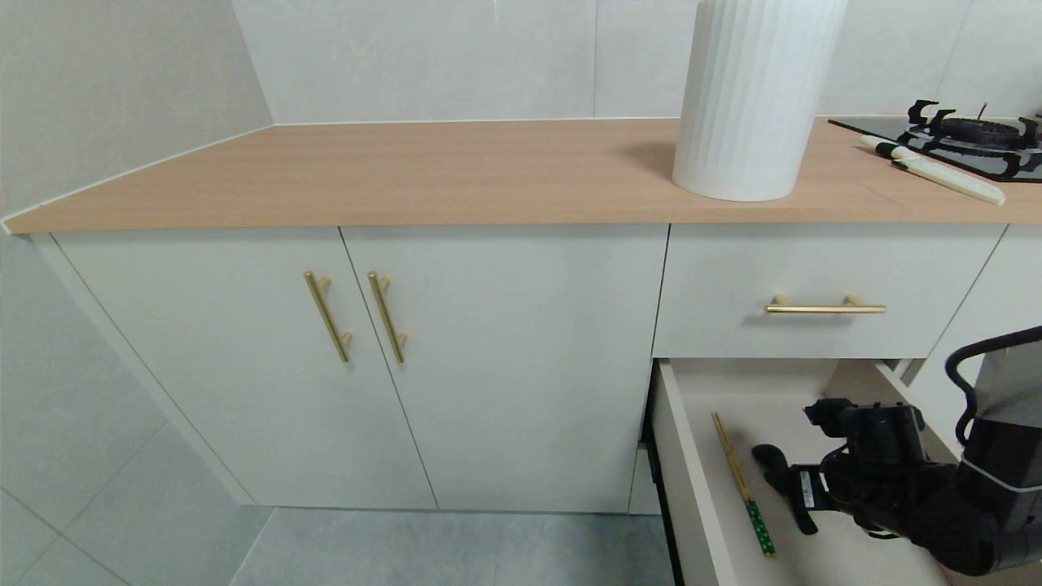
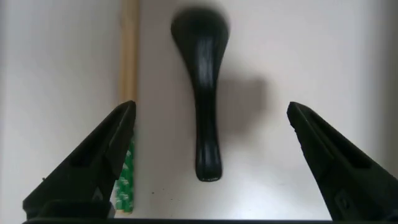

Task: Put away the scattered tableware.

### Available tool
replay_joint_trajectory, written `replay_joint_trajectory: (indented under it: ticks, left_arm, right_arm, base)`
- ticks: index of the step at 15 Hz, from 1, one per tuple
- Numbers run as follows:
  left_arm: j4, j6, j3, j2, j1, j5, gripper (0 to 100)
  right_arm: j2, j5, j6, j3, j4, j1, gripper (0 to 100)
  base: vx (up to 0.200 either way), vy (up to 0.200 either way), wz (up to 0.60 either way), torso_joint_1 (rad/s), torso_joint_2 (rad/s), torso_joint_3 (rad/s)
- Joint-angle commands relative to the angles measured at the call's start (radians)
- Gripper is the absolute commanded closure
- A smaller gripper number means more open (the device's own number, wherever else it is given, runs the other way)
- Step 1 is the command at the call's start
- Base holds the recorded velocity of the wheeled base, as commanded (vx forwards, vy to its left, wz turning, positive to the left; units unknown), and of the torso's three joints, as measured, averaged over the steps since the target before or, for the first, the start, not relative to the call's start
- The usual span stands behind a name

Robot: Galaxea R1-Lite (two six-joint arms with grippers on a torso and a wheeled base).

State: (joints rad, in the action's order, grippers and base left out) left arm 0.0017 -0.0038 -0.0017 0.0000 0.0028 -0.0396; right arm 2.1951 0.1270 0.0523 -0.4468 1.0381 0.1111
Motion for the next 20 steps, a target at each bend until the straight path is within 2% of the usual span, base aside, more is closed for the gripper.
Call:
replay_joint_trajectory:
  ticks: [1,3,4,6,8,9,13,17,20]
  left_arm:
    - [0.000,-0.001,0.000,0.000,0.000,0.000,0]
    - [0.000,-0.001,0.000,0.000,0.000,0.000,0]
    - [0.000,-0.001,0.000,0.002,0.000,0.000,0]
    - [0.000,-0.001,0.000,0.002,0.000,0.000,0]
    - [0.000,-0.001,0.000,0.000,0.000,0.000,0]
    - [0.000,0.001,0.000,0.002,0.000,0.000,0]
    - [0.000,-0.001,0.000,0.002,0.000,0.000,0]
    - [0.000,-0.002,0.000,0.002,0.000,0.000,0]
    - [0.000,-0.001,0.000,0.002,0.000,0.000,0]
  right_arm:
    - [-0.235,0.000,0.000,0.039,-0.046,-0.002,0]
    - [-0.405,-0.003,0.000,0.036,-0.199,-0.001,0]
    - [-0.537,-0.009,0.001,0.003,-0.375,0.004,0]
    - [-0.680,-0.007,0.006,-0.043,-0.645,0.016,0]
    - [-0.775,-0.007,0.020,-0.101,-0.886,0.015,0]
    - [-0.802,-0.010,0.043,-0.105,-0.961,0.015,0]
    - [-0.818,-0.015,0.049,-0.102,-1.006,0.016,0]
    - [-0.838,-0.014,0.047,-0.101,-1.021,0.019,0]
    - [-0.857,-0.014,0.038,-0.108,-1.106,0.038,0]
  base:
    - [0.000,0.000,0.00,0.000,0.00,0.000]
    - [0.000,0.000,0.00,0.000,0.00,0.000]
    - [0.000,0.000,0.00,0.000,0.00,0.000]
    - [0.000,0.000,0.00,0.000,0.00,0.000]
    - [0.000,0.000,0.00,0.000,0.00,0.000]
    - [0.000,0.000,0.00,0.000,0.00,0.000]
    - [0.000,0.000,0.00,0.000,0.00,0.000]
    - [-0.200,0.000,0.00,0.004,0.00,0.002]
    - [-0.133,0.000,0.00,-0.002,0.00,0.006]
